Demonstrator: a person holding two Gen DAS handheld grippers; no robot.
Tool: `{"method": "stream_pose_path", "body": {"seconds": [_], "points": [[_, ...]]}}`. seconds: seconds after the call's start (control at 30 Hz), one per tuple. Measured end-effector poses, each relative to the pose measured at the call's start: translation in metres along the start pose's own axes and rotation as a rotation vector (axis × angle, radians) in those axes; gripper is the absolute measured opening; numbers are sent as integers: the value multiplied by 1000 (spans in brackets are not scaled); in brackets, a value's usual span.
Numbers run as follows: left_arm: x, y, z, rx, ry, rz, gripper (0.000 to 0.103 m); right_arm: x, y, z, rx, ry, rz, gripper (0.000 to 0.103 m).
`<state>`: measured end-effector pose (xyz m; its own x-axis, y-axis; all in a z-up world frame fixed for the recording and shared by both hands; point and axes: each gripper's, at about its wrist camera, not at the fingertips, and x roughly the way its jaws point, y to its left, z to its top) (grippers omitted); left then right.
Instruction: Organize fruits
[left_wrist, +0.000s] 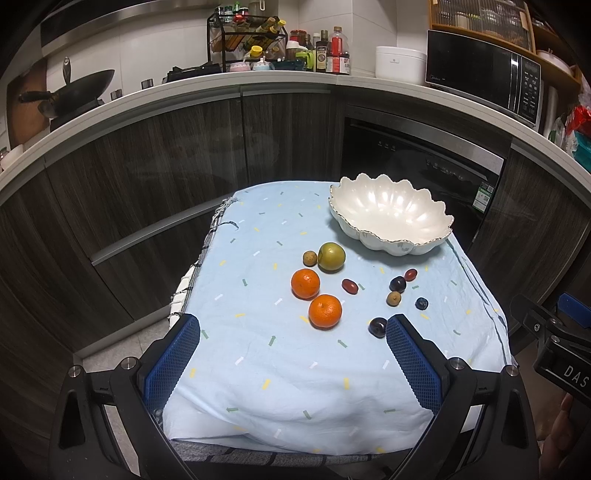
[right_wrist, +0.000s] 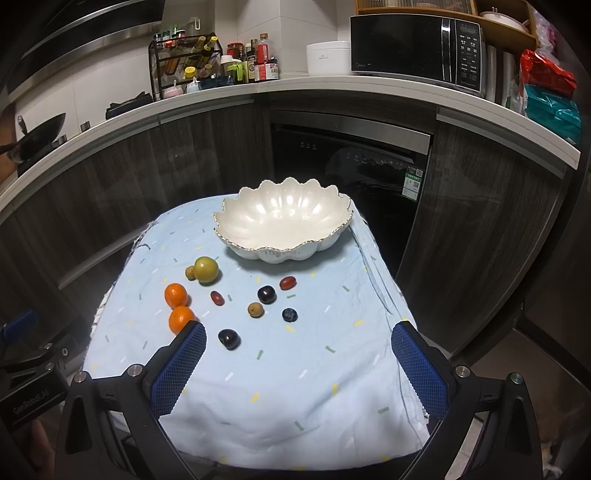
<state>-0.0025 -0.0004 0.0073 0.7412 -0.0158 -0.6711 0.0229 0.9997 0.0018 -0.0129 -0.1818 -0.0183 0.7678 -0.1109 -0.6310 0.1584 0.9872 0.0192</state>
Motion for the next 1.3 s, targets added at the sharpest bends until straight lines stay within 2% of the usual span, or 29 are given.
{"method": "stream_pose_path", "body": {"seconds": [0.67, 1.3], "points": [[-1, 1, 0, -1, 1, 0, 103, 1, 0, -1, 0, -1, 1, 102], [15, -2, -1, 12, 25, 0, 103, 11, -1, -2, 5, 24, 0, 102]]}}
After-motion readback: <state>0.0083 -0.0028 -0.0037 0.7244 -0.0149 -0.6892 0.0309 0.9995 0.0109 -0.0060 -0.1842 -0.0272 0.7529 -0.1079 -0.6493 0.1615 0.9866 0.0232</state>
